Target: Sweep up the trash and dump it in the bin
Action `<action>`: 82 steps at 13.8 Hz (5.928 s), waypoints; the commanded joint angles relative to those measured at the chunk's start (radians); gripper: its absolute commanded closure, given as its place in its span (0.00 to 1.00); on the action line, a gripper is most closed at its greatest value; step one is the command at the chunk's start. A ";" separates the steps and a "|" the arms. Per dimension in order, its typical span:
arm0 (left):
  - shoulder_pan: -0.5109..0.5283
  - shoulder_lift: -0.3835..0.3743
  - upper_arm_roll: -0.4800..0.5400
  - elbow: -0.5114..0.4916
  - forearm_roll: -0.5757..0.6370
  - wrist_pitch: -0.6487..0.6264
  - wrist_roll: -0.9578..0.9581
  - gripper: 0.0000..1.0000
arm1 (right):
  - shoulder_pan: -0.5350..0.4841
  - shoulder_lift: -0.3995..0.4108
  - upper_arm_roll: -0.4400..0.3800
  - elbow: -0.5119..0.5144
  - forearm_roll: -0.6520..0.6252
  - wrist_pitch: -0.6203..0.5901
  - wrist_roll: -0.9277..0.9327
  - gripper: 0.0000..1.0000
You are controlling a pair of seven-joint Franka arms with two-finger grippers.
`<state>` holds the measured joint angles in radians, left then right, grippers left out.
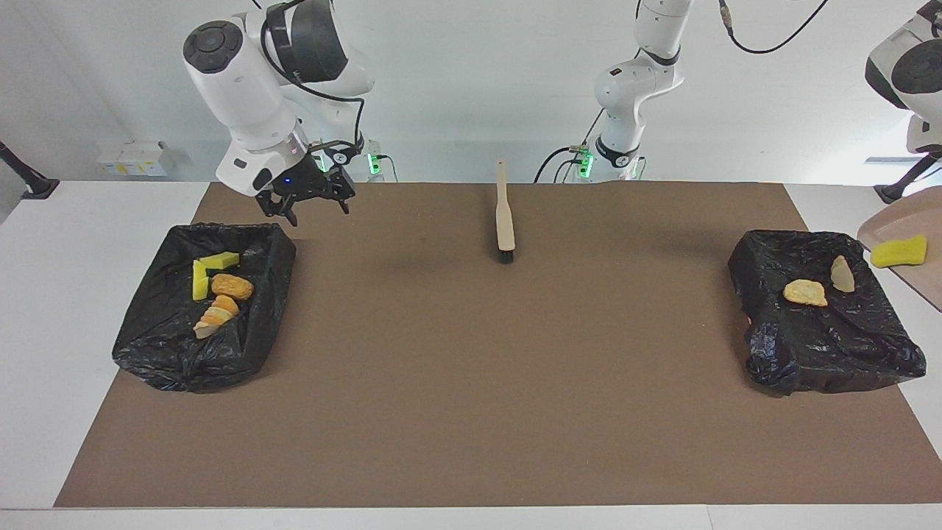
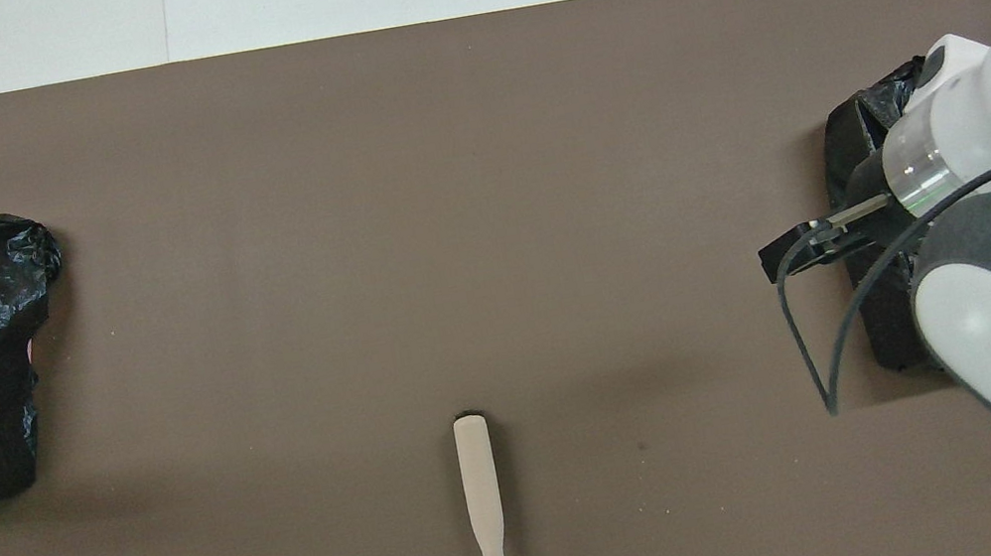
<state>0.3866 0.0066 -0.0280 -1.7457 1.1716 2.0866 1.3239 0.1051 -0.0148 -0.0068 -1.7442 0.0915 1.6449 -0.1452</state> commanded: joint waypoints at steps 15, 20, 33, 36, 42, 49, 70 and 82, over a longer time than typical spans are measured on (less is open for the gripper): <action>-0.262 -0.089 -0.001 -0.100 0.296 -0.250 -0.146 1.00 | -0.226 0.013 -0.004 0.046 -0.128 0.113 -0.137 0.00; -0.264 -0.089 -0.001 -0.100 0.318 -0.246 -0.146 1.00 | -0.136 0.021 0.013 0.121 -0.131 0.015 0.146 0.00; -0.339 -0.086 -0.006 -0.092 0.126 -0.330 -0.137 1.00 | -0.105 -0.043 0.001 0.118 -0.115 -0.077 0.113 0.00; -0.425 -0.086 -0.006 -0.086 -0.001 -0.460 -0.153 1.00 | -0.101 -0.066 0.001 0.106 -0.113 -0.128 0.122 0.00; -0.547 -0.094 -0.044 -0.081 -0.281 -0.663 -0.265 1.00 | -0.105 -0.065 0.008 0.109 -0.110 -0.128 0.111 0.00; -0.575 -0.100 -0.125 -0.075 -0.559 -0.680 -0.414 1.00 | -0.110 -0.065 0.002 0.109 -0.110 -0.129 0.113 0.00; -0.775 0.173 -0.168 -0.029 -1.121 -0.277 -1.546 1.00 | -0.116 -0.068 -0.007 0.104 -0.107 -0.123 0.168 0.00; -0.828 0.398 -0.168 0.117 -1.204 -0.116 -1.850 1.00 | -0.116 -0.068 -0.005 0.104 -0.107 -0.123 0.167 0.00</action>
<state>-0.4230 0.3661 -0.2111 -1.6732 -0.0195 1.9533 -0.4977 -0.0059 -0.0684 -0.0178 -1.6295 -0.0211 1.5249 0.0114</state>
